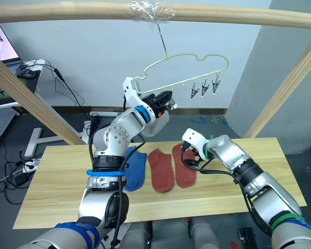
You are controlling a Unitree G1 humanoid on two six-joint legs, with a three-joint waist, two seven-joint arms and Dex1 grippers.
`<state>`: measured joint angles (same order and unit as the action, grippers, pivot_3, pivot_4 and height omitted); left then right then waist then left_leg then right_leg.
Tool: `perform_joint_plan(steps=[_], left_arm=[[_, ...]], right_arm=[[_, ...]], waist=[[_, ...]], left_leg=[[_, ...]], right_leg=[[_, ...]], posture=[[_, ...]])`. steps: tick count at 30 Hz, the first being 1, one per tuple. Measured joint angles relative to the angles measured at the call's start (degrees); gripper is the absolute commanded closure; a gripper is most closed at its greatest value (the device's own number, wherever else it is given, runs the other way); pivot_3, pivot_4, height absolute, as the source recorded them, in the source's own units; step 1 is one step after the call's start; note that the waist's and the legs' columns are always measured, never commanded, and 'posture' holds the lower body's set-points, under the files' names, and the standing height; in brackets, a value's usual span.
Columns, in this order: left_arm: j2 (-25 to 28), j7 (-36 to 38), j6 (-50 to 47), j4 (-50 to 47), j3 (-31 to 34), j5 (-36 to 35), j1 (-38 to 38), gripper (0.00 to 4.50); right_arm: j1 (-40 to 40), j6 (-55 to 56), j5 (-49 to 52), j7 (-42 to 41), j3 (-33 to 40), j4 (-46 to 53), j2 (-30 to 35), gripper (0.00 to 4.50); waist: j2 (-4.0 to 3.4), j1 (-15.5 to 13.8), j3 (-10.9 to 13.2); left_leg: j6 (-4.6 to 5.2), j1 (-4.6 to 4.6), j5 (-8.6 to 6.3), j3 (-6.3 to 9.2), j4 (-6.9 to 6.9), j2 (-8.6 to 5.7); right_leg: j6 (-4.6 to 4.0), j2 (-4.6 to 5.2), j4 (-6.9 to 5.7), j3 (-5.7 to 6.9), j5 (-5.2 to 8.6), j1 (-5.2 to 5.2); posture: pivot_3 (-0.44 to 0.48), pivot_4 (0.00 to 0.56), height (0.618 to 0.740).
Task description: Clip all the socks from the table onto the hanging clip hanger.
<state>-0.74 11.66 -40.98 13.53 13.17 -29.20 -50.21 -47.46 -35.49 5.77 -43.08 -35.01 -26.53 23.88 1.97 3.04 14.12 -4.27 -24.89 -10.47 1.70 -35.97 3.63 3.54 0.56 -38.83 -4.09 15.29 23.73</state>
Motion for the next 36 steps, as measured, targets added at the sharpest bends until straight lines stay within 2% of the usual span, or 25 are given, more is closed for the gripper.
perform_joint_plan(steps=[11,24,27,36], left_arm=[[0.08,-1.6,-2.11,-4.01,-0.02,0.01,1.36,4.44],[0.51,-2.39,-3.95,-5.3,0.26,-0.23,1.62,4.44],[0.61,-2.42,-5.0,-5.3,0.91,-1.29,1.61,4.44],[1.26,-3.49,-8.58,-5.22,3.97,-5.86,1.03,4.44]], right_arm=[[-3.81,11.24,-7.87,-0.91,3.22,-18.84,-6.28,0.02],[-5.68,14.67,-12.59,-3.26,7.19,-27.52,-9.75,0.02],[-5.64,14.89,-13.45,-3.41,8.21,-27.94,-9.98,0.53],[-5.65,14.92,-14.27,-3.39,10.75,-29.37,-10.57,3.57]], waist=[[-0.01,-1.12,0.01],[-0.01,-1.42,0.01],[-0.02,-1.42,0.01],[-0.02,-1.38,0.0]], left_leg=[[0.0,0.01,0.0,0.0,0.01,0.0],[-0.01,0.09,0.0,0.03,0.0,-0.01],[-0.01,0.1,0.0,0.04,0.0,-0.01],[-0.01,0.12,0.0,0.05,-0.01,-0.01]], right_leg=[[-0.01,0.01,-0.02,0.0,0.0,0.0],[-0.01,0.01,-0.06,0.02,-0.01,-0.08],[-0.01,0.01,-0.06,0.03,-0.01,-0.1],[-0.01,0.01,-0.07,0.03,-0.01,-0.12]], posture=[[0.066,0.205,0.74],[0.087,0.204,0.74],[0.087,0.202,0.74],[0.068,0.191,0.74]])
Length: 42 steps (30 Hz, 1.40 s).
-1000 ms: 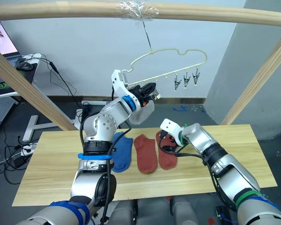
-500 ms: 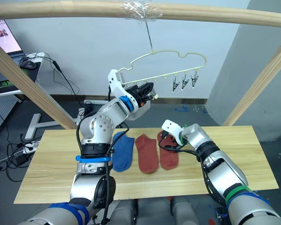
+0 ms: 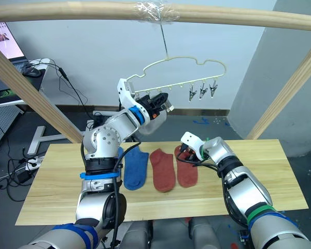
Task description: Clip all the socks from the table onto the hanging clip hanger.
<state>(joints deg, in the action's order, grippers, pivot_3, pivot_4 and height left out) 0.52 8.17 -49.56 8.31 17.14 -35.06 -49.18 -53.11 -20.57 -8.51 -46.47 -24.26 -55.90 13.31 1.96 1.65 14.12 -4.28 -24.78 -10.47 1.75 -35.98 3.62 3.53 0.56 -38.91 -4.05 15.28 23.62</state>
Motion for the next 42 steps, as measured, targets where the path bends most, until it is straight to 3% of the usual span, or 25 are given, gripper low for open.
perform_joint_plan(steps=[3,8,15,19,25,33,42], left_arm=[[0.36,-0.16,-1.47,0.41,1.39,-1.89,-0.48,4.44],[1.41,-0.34,-4.44,1.92,4.45,-5.74,-1.97,4.44],[2.75,-1.32,-8.69,5.95,9.67,-11.99,-4.46,4.44],[2.92,-1.41,-9.87,8.29,10.24,-13.8,-5.21,4.44],[3.94,-1.38,-10.15,9.37,10.23,-14.09,-5.42,4.44],[4.29,-1.27,-10.15,9.38,10.11,-14.11,-5.41,4.44],[4.38,-1.26,-10.14,9.32,10.03,-14.11,-5.07,4.44]], right_arm=[[0.17,-0.12,-0.03,0.17,0.61,0.06,-0.26,4.48],[2.72,-3.34,0.12,0.3,1.75,5.92,0.65,4.48],[14.66,-18.89,3.57,-1.1,5.89,36.4,6.02,4.48],[19.32,-30.37,9.81,-0.34,12.07,53.55,5.02,4.48],[20.74,-43.47,19.55,2.01,19.48,68.38,1.31,4.48],[17.56,-49.49,27.31,5.85,25.22,70.2,-0.62,4.48],[14.12,-48.26,30.16,7.98,26.34,65.63,2.13,4.48]], waist=[[0.0,0.02,0.0],[0.0,0.12,0.0],[0.0,0.15,0.0],[0.0,0.37,0.0],[0.0,0.71,-0.01],[-0.01,0.86,-0.02],[-0.01,0.89,-0.03]], left_leg=[[0.0,0.01,0.0,0.0,0.0,0.0],[-0.01,0.0,0.0,0.01,0.0,0.0],[-0.02,-0.06,0.0,0.07,0.0,-0.02],[-0.03,-0.05,0.0,0.07,-0.01,-0.02],[-0.04,-0.05,0.01,0.07,-0.03,-0.03],[-0.03,-0.05,0.01,0.07,-0.02,-0.03],[-0.03,-0.06,0.01,0.06,-0.02,-0.03]], right_leg=[[0.0,0.0,0.0,0.01,0.0,0.0],[0.0,0.0,0.0,0.01,0.0,0.0],[0.01,0.02,0.02,0.07,0.0,0.03],[0.0,0.02,-0.02,0.07,0.0,0.03],[0.0,0.02,-0.04,0.07,0.0,0.03],[0.0,0.02,-0.03,0.07,0.0,0.03],[-0.01,0.02,-0.03,0.06,0.0,0.03]], posture=[[0.049,0.188,0.74],[0.016,0.177,0.74],[-0.018,0.169,0.74],[-0.035,0.166,0.74],[-0.038,0.163,0.74],[-0.023,0.149,0.74],[-0.012,0.143,0.74]])
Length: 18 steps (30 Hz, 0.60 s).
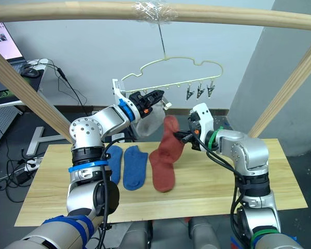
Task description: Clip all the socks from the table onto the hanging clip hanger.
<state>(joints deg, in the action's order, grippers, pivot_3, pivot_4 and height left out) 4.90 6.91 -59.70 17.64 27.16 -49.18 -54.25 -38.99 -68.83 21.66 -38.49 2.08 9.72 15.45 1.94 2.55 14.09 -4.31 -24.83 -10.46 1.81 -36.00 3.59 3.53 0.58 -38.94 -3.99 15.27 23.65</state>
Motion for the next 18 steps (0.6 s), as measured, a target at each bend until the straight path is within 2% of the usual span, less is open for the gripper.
perform_joint_plan(steps=[18], left_arm=[[-0.15,0.04,0.15,-0.36,-0.45,0.0,0.68,4.44]], right_arm=[[-5.8,4.57,2.4,0.01,-1.24,-6.84,3.38,4.48]], waist=[[0.0,-0.04,-0.01]], left_leg=[[0.0,0.0,0.0,0.0,0.01,0.0]], right_leg=[[0.0,0.0,-0.01,0.0,0.0,0.01]], posture=[[0.005,0.142,0.74]])
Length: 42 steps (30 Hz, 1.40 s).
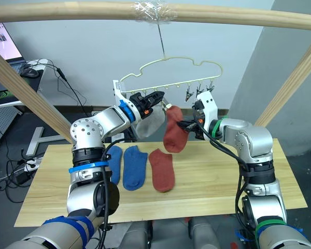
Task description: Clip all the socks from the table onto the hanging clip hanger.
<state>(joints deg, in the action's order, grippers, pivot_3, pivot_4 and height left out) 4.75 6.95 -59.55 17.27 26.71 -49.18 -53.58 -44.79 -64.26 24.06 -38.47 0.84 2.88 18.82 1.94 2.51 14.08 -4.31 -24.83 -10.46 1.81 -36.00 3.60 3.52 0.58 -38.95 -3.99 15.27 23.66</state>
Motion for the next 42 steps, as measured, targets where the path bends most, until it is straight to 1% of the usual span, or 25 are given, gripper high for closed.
perform_joint_plan(steps=[8,16,24,26,27,29,31,38,39,40,42], left_arm=[[-0.24,-0.12,0.18,-1.0,0.01,0.0,0.48,4.44],[-0.54,-0.14,0.21,-1.05,-0.03,0.0,0.61,4.44],[-0.53,-0.14,0.3,-1.25,-0.14,0.0,0.9,4.44],[-0.52,-0.1,0.47,-1.41,-0.52,0.01,1.2,3.72],[-0.53,-0.08,0.68,-1.41,-0.71,0.02,1.37,3.52],[-0.56,-0.04,1.21,-1.41,-1.1,0.01,1.58,2.82],[-0.58,-0.03,1.3,-1.43,-1.31,0.01,1.6,2.24],[-0.32,0.46,1.1,-3.66,-1.53,-0.8,2.02,2.24],[0.14,0.94,0.88,-4.4,-1.68,-1.29,2.17,2.19],[0.47,1.27,0.74,-4.94,-1.77,-1.41,2.29,2.19],[2.33,2.6,0.0,-7.44,-3.3,-1.46,3.49,2.19]], right_arm=[[-1.37,1.68,0.0,-0.23,-2.15,-3.59,0.04,4.48],[-4.75,3.79,0.0,-0.24,-2.21,-6.85,-0.47,4.48],[-5.6,4.4,0.01,-0.26,-2.21,-8.31,-0.57,4.48],[-5.63,4.4,0.03,-0.27,-2.2,-8.31,-0.56,4.5],[-5.64,4.4,0.05,-0.29,-2.21,-8.31,-0.56,4.5],[-5.71,4.4,0.11,-0.3,-2.2,-8.31,-0.56,4.5],[-5.77,4.39,0.22,-0.3,-2.2,-8.31,-0.56,4.5],[-5.38,4.08,1.38,-0.23,-2.21,-8.16,-0.79,4.5],[-5.14,3.98,1.46,-0.16,-2.24,-8.16,-0.93,4.09],[-5.0,3.93,1.47,-0.12,-2.29,-8.16,-0.95,3.94],[-4.33,3.94,1.51,-0.02,-2.57,-7.91,-0.93,3.41]], waist=[[0.0,-0.37,0.0],[0.0,-0.51,0.0],[0.0,-0.64,0.0],[0.0,-0.65,0.0],[0.0,-0.65,0.0],[0.0,-0.65,0.0],[0.0,-0.65,0.0],[0.0,-0.65,0.0],[0.0,-0.65,0.0],[0.0,-0.65,0.0],[-0.01,-0.65,0.0]], left_leg=[[0.0,0.0,0.0,0.0,-0.01,0.0],[0.0,0.0,0.0,0.0,0.0,0.0],[0.0,0.0,0.0,0.0,-0.01,0.0],[0.0,0.0,0.0,0.0,-0.01,0.0],[0.0,0.0,0.0,0.0,-0.01,0.0],[0.0,0.0,0.0,0.0,-0.01,0.0],[0.0,0.0,0.0,0.0,-0.01,0.0],[0.0,0.0,0.0,0.0,0.0,0.0],[0.0,0.0,0.0,0.0,0.0,0.0],[0.0,0.0,0.0,0.0,0.0,0.0],[0.0,0.0,0.0,0.0,0.0,0.0]], right_leg=[[0.0,0.0,0.0,0.0,0.0,0.0],[-0.01,0.0,-0.01,0.0,-0.01,0.0],[-0.01,0.0,-0.01,0.0,-0.01,0.0],[-0.01,0.0,-0.01,0.0,-0.01,0.0],[-0.01,0.0,-0.01,0.0,-0.01,0.0],[-0.01,0.0,-0.01,0.0,-0.01,0.0],[-0.01,0.0,-0.01,0.0,-0.01,0.0],[-0.01,0.0,-0.01,0.0,-0.01,0.0],[-0.01,0.0,-0.01,0.0,-0.01,0.0],[-0.01,0.0,-0.01,0.0,-0.01,0.0],[-0.01,0.0,-0.02,0.0,-0.01,0.0]], posture=[[0.011,0.142,0.74],[0.01,0.147,0.74],[0.012,0.147,0.74],[0.012,0.147,0.74],[0.012,0.147,0.74],[0.012,0.147,0.74],[0.012,0.147,0.74],[0.029,0.155,0.74],[0.034,0.154,0.74],[0.041,0.154,0.74],[0.051,0.154,0.74]])
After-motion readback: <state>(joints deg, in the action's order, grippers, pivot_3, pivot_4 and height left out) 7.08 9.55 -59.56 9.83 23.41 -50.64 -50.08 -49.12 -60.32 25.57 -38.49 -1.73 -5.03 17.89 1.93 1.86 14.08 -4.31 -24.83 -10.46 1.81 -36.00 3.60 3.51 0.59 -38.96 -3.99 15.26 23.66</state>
